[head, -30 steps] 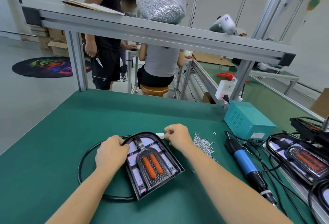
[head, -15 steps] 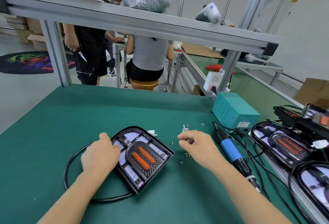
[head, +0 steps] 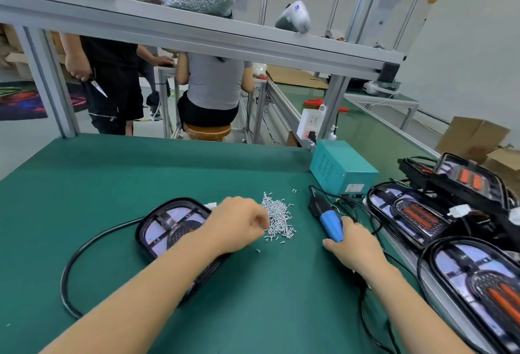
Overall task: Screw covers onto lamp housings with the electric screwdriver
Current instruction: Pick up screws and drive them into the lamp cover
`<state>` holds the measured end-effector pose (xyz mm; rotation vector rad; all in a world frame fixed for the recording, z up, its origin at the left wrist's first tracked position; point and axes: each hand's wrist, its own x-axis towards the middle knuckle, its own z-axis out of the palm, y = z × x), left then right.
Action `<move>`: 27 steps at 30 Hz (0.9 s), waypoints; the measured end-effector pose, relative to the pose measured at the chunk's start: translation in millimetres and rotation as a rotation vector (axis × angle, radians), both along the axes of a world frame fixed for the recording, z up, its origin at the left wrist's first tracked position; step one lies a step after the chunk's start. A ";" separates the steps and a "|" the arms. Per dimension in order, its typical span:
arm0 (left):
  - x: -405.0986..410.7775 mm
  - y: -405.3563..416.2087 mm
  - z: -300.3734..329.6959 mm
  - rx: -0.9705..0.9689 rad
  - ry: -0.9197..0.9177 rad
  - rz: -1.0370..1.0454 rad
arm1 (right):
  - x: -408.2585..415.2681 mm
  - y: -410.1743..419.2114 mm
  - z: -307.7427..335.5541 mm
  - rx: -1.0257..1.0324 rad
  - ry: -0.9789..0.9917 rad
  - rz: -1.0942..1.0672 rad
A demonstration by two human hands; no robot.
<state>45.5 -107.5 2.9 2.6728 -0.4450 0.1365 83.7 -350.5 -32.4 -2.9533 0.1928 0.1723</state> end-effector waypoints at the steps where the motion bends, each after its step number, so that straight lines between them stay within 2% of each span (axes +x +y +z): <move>1: 6.0 -7.3 -2.6 0.081 0.027 -0.015 | 0.7 -0.9 -1.0 0.014 0.000 -0.007; 5: 17.2 -24.1 -14.4 0.313 0.095 -0.015 | 5.2 -3.5 -2.6 0.092 -0.030 -0.064; 8: 15.0 -27.3 -21.4 0.406 0.119 0.006 | 7.4 -2.8 -6.0 0.164 -0.055 -0.122; 21: 8.2 -30.1 -22.3 0.480 0.095 0.025 | 23.8 0.5 -8.7 0.100 -0.042 -0.098; 27: 12.6 -14.0 -5.8 0.321 0.125 0.088 | 23.2 -1.7 -12.4 0.138 -0.072 -0.085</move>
